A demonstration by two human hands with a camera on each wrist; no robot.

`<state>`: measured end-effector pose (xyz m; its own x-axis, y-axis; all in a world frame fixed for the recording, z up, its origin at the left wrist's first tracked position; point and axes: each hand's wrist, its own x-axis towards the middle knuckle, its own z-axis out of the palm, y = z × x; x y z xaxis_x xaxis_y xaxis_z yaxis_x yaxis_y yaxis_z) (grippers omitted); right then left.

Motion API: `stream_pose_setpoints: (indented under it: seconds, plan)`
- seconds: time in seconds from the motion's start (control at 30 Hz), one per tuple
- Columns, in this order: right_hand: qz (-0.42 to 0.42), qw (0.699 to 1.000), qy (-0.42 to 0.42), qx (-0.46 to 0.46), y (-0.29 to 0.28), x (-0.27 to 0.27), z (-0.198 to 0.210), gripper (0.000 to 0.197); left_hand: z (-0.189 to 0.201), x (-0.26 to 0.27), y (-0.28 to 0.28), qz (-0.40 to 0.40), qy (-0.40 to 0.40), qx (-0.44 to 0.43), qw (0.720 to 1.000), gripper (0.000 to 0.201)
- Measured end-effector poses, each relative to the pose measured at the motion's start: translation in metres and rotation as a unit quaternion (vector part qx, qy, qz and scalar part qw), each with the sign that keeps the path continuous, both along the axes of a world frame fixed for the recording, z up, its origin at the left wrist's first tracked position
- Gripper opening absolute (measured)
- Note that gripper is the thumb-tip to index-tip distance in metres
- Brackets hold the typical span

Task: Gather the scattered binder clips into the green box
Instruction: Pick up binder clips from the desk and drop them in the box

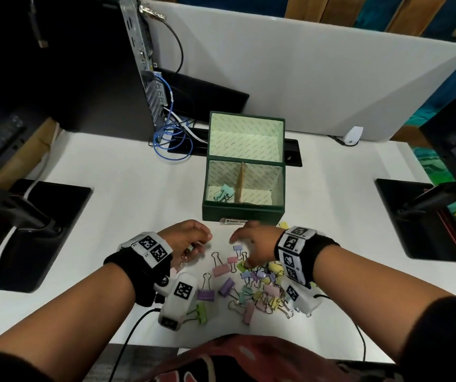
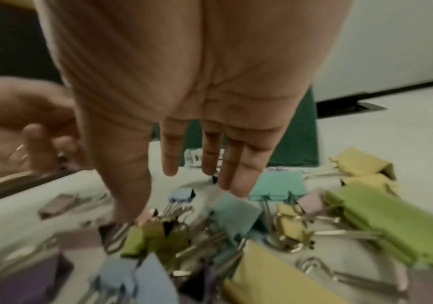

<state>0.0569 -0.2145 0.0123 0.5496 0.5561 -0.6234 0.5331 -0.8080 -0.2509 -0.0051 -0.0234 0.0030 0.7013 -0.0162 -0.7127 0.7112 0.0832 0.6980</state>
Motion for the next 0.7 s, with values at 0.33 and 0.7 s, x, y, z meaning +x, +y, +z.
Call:
stream_pose_setpoints:
  seconds: [0.33, 0.7]
  plan:
    - [0.148, 0.988, -0.049, 0.009, 0.011, -0.008, -0.014, 0.053, -0.004, -0.006, 0.015, 0.087, -0.009, -0.044, 0.995, 0.016]
    - [0.058, 0.997, -0.008, 0.043, 0.010, 0.001, -0.018, 0.015, -0.005, -0.011, 0.016, 0.071, 0.015, -0.024, 0.997, 0.017]
